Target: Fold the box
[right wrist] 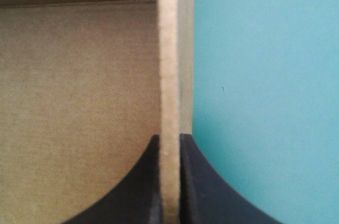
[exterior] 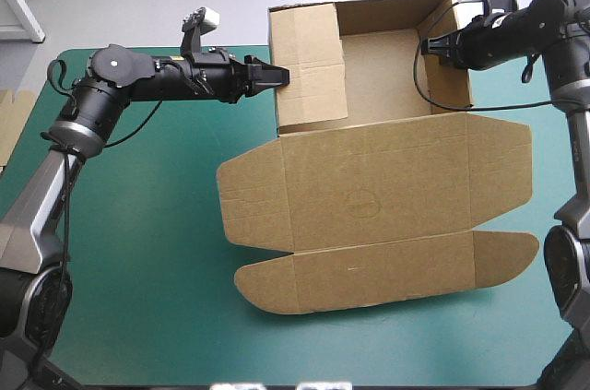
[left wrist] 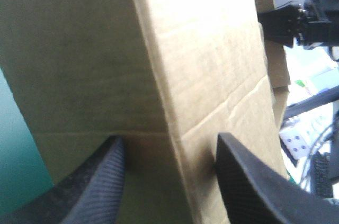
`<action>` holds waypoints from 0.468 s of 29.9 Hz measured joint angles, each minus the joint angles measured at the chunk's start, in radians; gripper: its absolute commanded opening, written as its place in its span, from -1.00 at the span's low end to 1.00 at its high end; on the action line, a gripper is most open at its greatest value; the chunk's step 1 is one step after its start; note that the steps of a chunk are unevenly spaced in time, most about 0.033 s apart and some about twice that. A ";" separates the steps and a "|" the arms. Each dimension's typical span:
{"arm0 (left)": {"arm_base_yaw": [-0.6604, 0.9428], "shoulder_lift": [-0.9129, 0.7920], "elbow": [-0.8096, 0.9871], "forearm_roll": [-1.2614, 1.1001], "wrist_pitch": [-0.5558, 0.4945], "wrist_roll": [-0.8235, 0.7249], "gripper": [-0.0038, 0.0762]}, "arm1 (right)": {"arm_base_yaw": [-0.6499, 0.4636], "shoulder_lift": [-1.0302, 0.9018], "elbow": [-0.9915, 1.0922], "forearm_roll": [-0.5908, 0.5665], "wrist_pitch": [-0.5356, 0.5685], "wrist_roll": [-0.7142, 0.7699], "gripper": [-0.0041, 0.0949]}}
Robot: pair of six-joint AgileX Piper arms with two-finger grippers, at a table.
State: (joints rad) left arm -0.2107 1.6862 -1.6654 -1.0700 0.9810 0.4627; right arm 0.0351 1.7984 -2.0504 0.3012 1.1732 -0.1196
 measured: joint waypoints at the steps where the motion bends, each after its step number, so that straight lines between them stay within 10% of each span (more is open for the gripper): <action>1: -0.007 0.000 -0.011 0.035 -0.005 -0.025 0.04 | 0.014 0.000 0.000 -0.014 0.000 0.009 -0.91; 14: -0.042 0.000 -0.128 0.364 0.009 -0.251 -0.03 | 0.090 0.001 0.000 -0.074 0.000 0.095 -0.91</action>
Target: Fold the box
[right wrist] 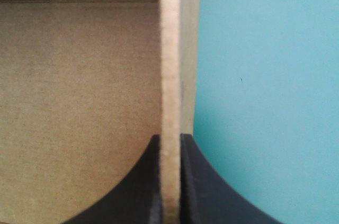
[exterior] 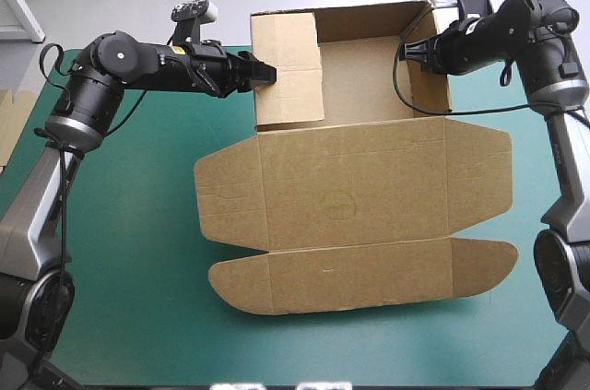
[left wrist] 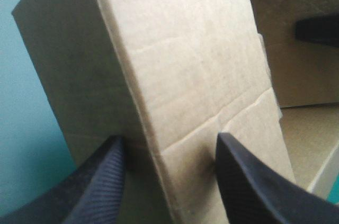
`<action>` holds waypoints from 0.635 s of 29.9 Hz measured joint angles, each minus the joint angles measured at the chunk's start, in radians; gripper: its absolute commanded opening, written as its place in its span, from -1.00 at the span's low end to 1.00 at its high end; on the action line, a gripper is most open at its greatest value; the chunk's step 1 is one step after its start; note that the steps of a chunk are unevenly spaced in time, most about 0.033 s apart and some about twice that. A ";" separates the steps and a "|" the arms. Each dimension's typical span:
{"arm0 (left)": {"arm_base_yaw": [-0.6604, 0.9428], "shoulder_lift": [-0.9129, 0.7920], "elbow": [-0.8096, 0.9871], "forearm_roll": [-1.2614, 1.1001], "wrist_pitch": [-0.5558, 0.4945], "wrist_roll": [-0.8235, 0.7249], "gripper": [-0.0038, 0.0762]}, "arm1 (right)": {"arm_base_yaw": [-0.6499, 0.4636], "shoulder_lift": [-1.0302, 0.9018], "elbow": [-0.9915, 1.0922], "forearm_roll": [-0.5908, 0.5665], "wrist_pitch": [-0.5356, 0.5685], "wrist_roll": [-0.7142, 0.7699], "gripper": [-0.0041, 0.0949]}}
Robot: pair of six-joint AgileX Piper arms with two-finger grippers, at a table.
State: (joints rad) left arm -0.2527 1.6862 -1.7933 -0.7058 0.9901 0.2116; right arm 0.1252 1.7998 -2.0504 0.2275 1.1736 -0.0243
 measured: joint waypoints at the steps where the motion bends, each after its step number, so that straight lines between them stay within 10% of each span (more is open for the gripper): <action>1: -0.005 0.000 -0.004 0.014 0.003 -0.007 -0.04 | 0.000 0.001 0.000 0.002 0.001 0.000 -0.91; 19: -0.136 0.156 -0.298 0.461 0.260 -0.265 -0.04 | 0.009 0.002 0.000 0.021 0.046 0.008 -0.91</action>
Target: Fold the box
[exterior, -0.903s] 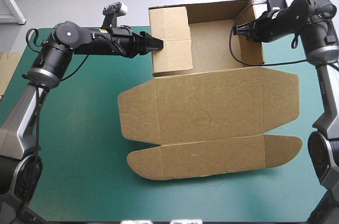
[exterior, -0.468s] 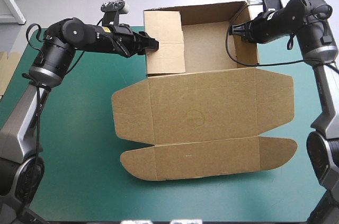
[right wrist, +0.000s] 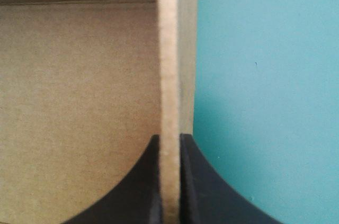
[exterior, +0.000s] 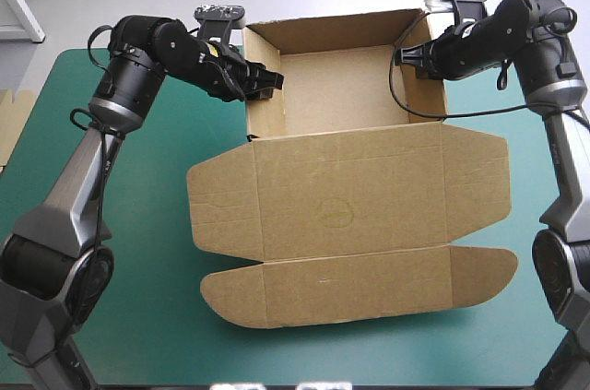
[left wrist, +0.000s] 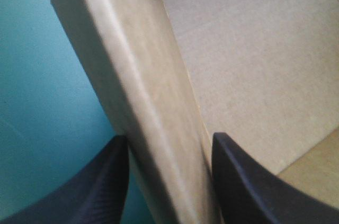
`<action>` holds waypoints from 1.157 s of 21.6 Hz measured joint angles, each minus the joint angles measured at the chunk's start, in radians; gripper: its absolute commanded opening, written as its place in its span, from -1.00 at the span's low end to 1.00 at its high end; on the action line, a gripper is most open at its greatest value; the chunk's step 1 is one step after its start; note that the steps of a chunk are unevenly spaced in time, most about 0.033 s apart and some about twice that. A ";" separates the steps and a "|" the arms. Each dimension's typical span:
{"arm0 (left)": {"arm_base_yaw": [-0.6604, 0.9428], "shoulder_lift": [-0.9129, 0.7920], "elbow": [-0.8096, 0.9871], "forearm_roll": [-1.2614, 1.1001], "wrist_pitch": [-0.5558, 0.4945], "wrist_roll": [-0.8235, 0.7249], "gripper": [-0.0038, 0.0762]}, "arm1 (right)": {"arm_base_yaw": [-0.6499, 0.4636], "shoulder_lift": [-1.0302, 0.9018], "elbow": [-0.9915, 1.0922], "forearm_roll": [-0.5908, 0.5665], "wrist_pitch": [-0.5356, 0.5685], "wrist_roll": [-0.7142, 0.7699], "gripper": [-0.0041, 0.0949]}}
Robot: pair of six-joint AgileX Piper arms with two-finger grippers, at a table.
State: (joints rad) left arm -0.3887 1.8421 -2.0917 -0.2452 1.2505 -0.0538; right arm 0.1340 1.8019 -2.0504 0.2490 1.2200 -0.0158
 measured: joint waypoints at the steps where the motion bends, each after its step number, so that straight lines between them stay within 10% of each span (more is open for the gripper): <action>1: -0.003 0.010 -0.014 0.013 0.002 -0.008 -0.05 | 0.003 0.000 0.000 -0.008 0.001 0.004 -0.91; 14: -0.066 0.109 -0.081 0.295 0.002 -0.095 -0.93 | 0.043 0.025 0.000 -0.079 0.025 0.076 -0.91; 25: -0.064 0.175 -0.085 0.401 0.002 -0.115 -0.93 | 0.170 0.116 -0.002 -0.240 0.020 0.171 -0.91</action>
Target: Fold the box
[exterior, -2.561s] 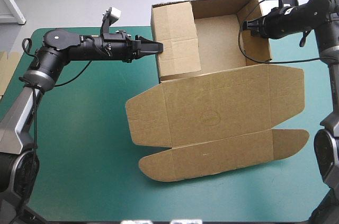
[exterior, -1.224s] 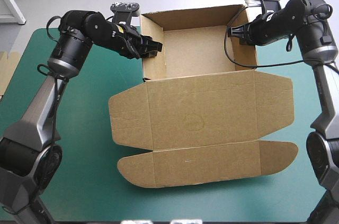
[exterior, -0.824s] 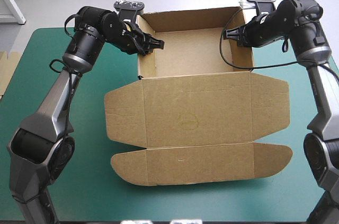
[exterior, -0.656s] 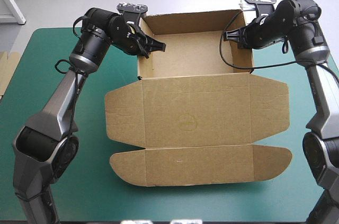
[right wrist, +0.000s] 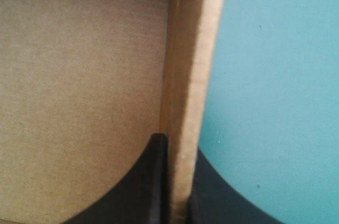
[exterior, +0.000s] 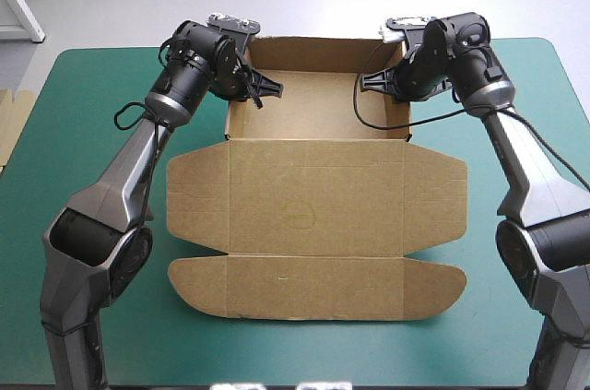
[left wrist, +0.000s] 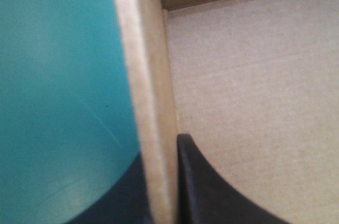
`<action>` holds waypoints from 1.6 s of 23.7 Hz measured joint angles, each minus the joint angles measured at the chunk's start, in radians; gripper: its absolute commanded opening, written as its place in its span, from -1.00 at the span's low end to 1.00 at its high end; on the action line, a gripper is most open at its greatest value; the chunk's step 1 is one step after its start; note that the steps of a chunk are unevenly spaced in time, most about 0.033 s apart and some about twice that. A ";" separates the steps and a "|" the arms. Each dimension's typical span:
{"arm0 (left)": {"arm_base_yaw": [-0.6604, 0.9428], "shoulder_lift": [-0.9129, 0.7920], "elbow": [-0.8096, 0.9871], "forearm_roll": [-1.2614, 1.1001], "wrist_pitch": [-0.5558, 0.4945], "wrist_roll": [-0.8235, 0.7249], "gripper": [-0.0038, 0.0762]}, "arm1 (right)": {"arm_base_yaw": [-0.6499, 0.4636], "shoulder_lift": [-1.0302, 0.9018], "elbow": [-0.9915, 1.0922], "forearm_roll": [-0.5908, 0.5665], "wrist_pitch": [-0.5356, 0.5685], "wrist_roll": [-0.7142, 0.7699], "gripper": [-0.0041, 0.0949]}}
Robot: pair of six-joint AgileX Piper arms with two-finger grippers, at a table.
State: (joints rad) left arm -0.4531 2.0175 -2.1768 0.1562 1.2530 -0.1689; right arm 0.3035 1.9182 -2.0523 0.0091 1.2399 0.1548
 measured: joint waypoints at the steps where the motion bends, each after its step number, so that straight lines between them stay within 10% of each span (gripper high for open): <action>1: 0.000 0.005 0.001 0.002 0.000 0.000 -0.93 | 0.000 0.006 0.000 0.001 0.000 0.001 -0.91; 38: 0.081 0.264 -0.016 -0.105 -0.003 0.008 -0.93 | -0.008 0.247 -0.011 0.029 -0.036 -0.052 -0.91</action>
State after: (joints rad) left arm -0.3717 2.2816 -2.1926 0.0508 1.2503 -0.1613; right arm 0.2959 2.1653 -2.0629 0.0376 1.2035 0.1024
